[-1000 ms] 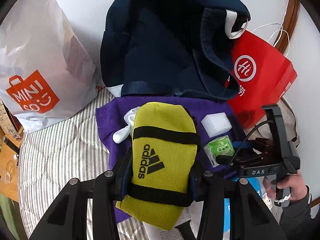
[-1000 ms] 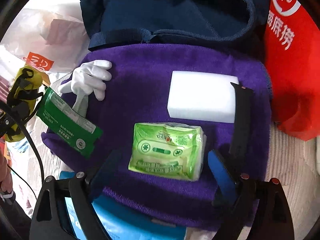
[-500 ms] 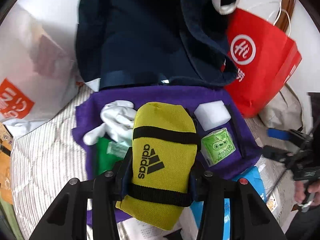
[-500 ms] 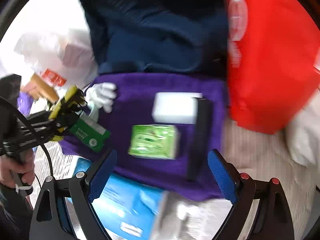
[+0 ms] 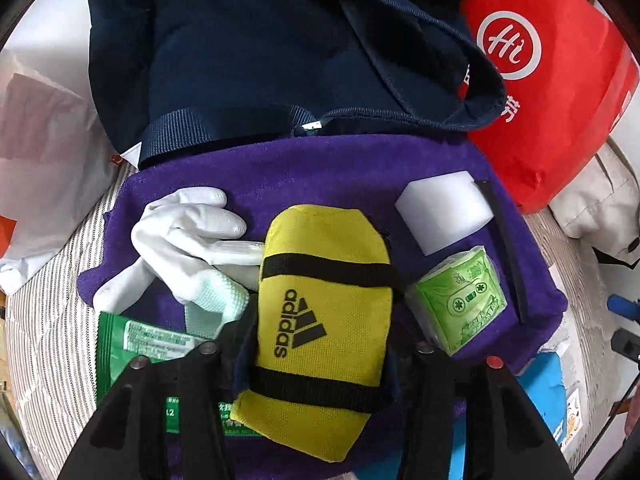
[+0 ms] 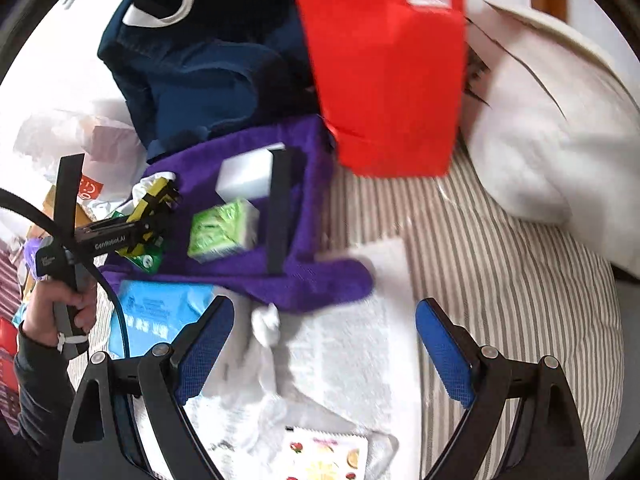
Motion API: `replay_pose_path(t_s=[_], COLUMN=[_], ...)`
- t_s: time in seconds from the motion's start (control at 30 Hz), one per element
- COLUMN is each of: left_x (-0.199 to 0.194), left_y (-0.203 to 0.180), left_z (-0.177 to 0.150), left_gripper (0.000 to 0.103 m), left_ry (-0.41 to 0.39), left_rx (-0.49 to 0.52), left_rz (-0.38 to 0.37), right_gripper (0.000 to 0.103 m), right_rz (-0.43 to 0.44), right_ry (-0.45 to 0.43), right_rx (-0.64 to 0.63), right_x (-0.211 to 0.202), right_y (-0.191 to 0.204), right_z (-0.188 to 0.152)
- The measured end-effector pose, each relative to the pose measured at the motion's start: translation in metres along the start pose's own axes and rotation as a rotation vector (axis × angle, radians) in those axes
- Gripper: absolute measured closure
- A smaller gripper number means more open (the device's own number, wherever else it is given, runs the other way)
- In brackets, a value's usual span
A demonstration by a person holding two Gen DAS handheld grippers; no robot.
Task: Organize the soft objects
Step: 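Lower the wipes pack and open the right gripper while the left releases the pouch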
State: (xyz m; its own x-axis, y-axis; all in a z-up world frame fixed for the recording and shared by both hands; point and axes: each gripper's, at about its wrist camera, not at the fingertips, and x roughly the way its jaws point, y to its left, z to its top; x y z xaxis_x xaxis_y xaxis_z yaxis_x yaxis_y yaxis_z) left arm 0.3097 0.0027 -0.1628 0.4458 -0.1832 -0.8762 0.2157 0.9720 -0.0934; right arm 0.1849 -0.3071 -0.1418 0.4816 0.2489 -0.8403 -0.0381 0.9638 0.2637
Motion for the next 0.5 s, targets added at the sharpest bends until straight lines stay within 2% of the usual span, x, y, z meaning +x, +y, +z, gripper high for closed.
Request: replay_pose_path(t_s=[0.23, 0.3, 0.5], left_x=[0.002, 0.001, -0.012], left_y=[-0.005, -0.011, -0.019], left_z=[-0.001, -0.001, -0.002], left_gripper=[0.033, 0.022, 0.019], left_ry=[0.013, 0.012, 0.003], left_rx=[-0.005, -0.001, -0.012], left_rz=[0.013, 0.031, 0.051], right_gripper=[0.011, 0.011, 0.011], right_rz=[-0.004, -0.006, -0.009], right_ry=[0.023, 0.025, 0.033], right_rx=[0.04, 0.043, 0.045], right_x=[-0.004, -0.006, -0.014], right_y=[-0.019, -0.022, -0.028], right_z=[-0.021, -0.024, -0.037])
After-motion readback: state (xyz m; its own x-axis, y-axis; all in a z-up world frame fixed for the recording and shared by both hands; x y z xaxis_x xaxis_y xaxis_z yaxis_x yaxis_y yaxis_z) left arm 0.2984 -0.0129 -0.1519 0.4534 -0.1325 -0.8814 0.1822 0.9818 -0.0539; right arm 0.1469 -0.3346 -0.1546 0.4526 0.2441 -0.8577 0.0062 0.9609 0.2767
